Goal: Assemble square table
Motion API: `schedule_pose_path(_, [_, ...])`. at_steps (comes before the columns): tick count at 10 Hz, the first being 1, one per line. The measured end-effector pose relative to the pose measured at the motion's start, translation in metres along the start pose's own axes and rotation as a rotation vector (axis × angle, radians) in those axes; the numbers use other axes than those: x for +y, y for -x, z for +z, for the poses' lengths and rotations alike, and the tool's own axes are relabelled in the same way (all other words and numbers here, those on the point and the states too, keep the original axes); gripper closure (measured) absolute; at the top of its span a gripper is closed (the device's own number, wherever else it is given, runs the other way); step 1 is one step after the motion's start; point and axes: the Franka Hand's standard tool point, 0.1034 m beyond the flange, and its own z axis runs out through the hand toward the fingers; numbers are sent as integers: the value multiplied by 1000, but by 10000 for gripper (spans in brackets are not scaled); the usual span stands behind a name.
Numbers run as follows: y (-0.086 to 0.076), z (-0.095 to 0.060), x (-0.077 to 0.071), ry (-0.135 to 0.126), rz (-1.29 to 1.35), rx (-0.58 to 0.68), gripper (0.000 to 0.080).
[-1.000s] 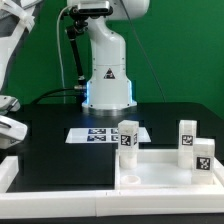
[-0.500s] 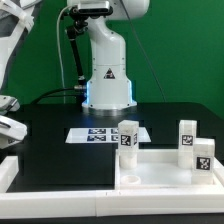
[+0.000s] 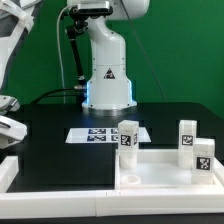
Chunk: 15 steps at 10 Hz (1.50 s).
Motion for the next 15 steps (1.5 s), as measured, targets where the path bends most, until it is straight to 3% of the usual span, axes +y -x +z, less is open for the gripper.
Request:
schedule_pose_path(1, [1, -2, -1, 6, -3, 0, 515])
schedule_pose_path(2, [12, -16, -7, 49, -26, -1, 515])
schedule_pose_path(3, [26, -33, -21, 52, -50, 6, 515])
schedule_pose_path(5, [56, -70, -43, 29, -80, 44, 514])
schedule_pose_path(6, [59, -75, -45, 32, -85, 52, 514])
schedule_pose_path(7, [45, -69, -39, 53, -85, 132, 514])
schedule_pose_path(10, [44, -78, -49, 62, -100, 319, 514])
schedule_pose_path(11, [52, -89, -70, 67, -106, 369, 514])
schedule_pose_path(13, [70, -134, -108, 82, -166, 503, 514])
schedule_pose_path(14, [81, -151, -113, 78, -182, 517, 514])
schedule_pose_path(15, [75, -161, -110, 75, -184, 607, 514])
